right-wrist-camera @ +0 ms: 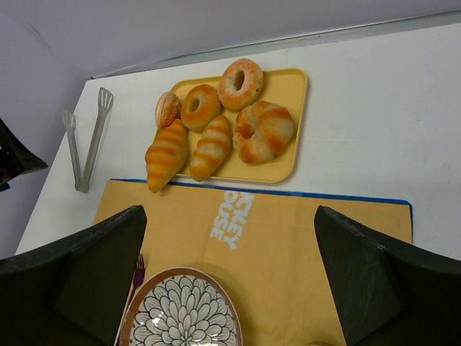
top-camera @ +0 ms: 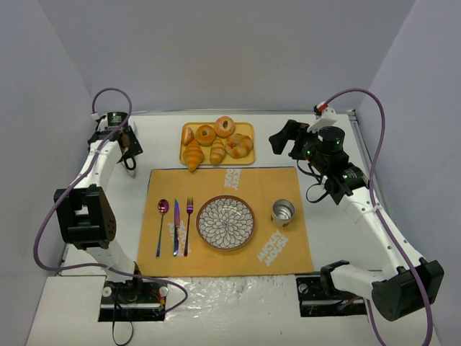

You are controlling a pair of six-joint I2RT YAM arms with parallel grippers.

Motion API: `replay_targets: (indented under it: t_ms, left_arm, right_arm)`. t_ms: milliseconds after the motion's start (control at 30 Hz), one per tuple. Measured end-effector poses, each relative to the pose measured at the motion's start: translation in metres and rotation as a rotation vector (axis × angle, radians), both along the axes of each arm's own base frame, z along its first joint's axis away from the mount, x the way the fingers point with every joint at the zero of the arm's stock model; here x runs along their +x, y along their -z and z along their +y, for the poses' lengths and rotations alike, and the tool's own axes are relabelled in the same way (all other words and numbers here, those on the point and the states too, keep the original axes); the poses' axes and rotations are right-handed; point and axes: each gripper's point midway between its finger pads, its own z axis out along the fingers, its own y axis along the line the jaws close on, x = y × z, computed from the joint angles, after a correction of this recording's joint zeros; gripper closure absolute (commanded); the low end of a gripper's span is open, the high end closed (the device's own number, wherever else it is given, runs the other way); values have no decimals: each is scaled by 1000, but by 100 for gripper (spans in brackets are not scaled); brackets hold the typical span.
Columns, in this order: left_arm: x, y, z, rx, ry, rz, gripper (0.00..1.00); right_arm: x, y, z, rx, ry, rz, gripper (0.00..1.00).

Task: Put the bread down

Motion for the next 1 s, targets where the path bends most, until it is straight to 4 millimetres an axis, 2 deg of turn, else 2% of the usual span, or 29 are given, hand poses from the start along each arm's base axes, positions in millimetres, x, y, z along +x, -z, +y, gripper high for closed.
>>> replay_targets:
  t_ms: [167,300,433,1000]
  left_arm:
    - [9,26,22,-58,-39,40,3]
    - [29,44,18,-92,11,62,3]
    - [34,64,13,-113,55,102,3]
    - [50,95,22,-131,85,158,3]
  right_arm:
    - [0,0,1,0,-4,0,0]
    - [1,4,2,-2,-11,10,0]
    - [3,10,4,-9,-19,25,0]
    - [10,28,7,-47,-37,58,0]
